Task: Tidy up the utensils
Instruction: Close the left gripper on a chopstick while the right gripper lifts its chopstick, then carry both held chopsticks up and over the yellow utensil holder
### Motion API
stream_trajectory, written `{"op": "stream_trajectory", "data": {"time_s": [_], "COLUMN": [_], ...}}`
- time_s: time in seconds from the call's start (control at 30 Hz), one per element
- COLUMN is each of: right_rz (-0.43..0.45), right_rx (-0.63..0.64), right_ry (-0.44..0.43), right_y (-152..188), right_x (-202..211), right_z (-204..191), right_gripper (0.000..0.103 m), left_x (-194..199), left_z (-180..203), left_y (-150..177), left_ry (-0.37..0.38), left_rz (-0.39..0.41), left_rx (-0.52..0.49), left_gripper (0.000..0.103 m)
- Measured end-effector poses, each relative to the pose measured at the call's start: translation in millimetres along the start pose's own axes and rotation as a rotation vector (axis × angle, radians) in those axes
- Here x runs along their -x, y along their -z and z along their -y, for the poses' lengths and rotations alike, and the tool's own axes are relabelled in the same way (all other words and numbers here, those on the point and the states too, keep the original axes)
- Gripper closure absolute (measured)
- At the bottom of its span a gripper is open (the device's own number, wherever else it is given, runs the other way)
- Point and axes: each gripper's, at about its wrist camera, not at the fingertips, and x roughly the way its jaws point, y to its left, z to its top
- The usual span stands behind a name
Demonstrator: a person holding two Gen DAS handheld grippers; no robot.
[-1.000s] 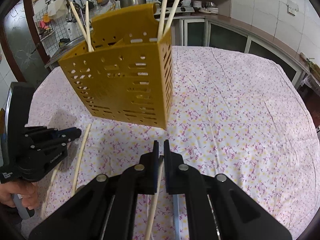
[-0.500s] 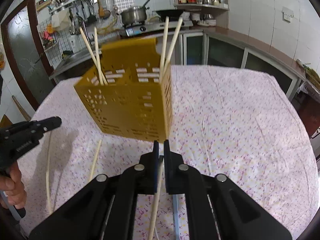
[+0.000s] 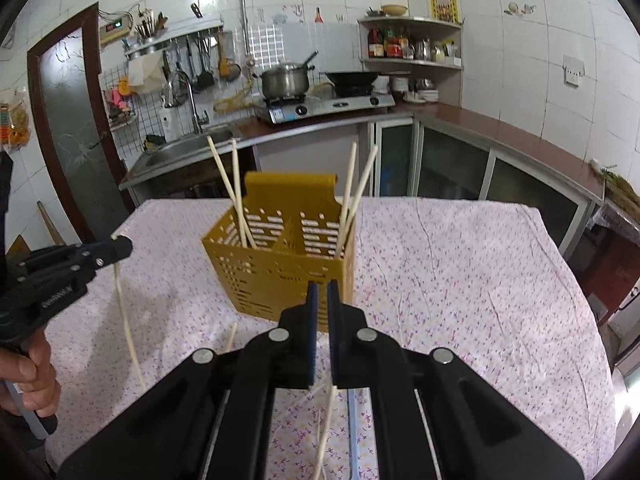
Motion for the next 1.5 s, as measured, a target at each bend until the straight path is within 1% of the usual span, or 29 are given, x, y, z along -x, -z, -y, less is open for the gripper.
{"op": "stream_trajectory", "data": {"time_s": [0.07, 0.1, 0.2, 0.3, 0.37, 0.43, 0.5, 0.67, 0.7, 0.73, 0.77, 0.8, 1.0, 1.07, 1.2, 1.27, 1.37, 1.5], "right_rz": [-0.005, -0.024, -0.163, -0.27, -0.325, -0.367, -0.386, -0.431, -0.438, -0.439, -0.44, -0.452, -0.451, -0.454, -0.458, -0.455, -0.449, -0.351], "right_rx": [0.01, 0.016, 0.03, 0.007, -0.015, -0.029, -0.035, -0.034, -0.034, -0.035, -0.034, -0.036, -0.042, -0.038, 0.015, 0.017, 0.01, 0.01], "right_ry": [0.006, 0.009, 0.01, 0.022, 0.031, 0.043, 0.05, 0.066, 0.071, 0.073, 0.077, 0.086, 0.103, 0.099, 0.103, 0.095, 0.101, 0.124], "right_y": [-1, 0, 9, 24, 32, 39, 44, 56, 58, 59, 60, 62, 65, 64, 64, 65, 64, 56], "right_x": [1, -3, -41, -83, -105, -126, -139, -158, -161, -163, -164, -167, -168, -167, -171, -170, -165, -131], "right_z": [-3, -4, 0, 9, 15, 20, 22, 23, 23, 22, 22, 23, 23, 20, 7, 4, 3, -5], "right_gripper": [0.098, 0.098, 0.097, 0.097, 0.097, 0.097, 0.097, 0.096, 0.095, 0.091, 0.076, 0.071, 0.069, 0.072, 0.081, 0.094, 0.098, 0.098], "left_x": [-1, -3, -10, -12, -15, -17, -18, -18, -18, -18, -18, -18, -20, -21, -23, -25, -27, -27], "left_z": [2, 2, 0, -4, -6, -9, -13, -17, -17, -17, -18, -18, -21, -23, -23, -23, -23, -24], "left_y": [0, 1, 2, 1, 1, 1, 1, 2, 2, 2, 2, 2, 2, 2, 2, 3, 6, 7], "left_ry": [-0.005, -0.01, -0.015, -0.003, -0.001, -0.001, 0.007, 0.01, 0.01, 0.013, 0.016, 0.018, 0.022, 0.022, 0.022, 0.024, 0.02, 0.004], "left_rz": [-0.009, -0.019, -0.026, -0.029, -0.032, -0.033, -0.033, -0.029, -0.029, -0.029, -0.028, -0.027, -0.027, -0.027, -0.033, -0.039, -0.045, -0.043], "left_rx": [-0.013, -0.017, -0.004, 0.01, 0.012, 0.015, 0.024, 0.024, 0.024, 0.023, 0.02, 0.018, 0.02, 0.023, 0.025, 0.029, 0.032, 0.037], "left_gripper": [0.1, 0.1, 0.1, 0.1, 0.1, 0.1, 0.1, 0.1, 0.1, 0.1, 0.1, 0.1, 0.1, 0.1, 0.099, 0.099, 0.099, 0.099]}}
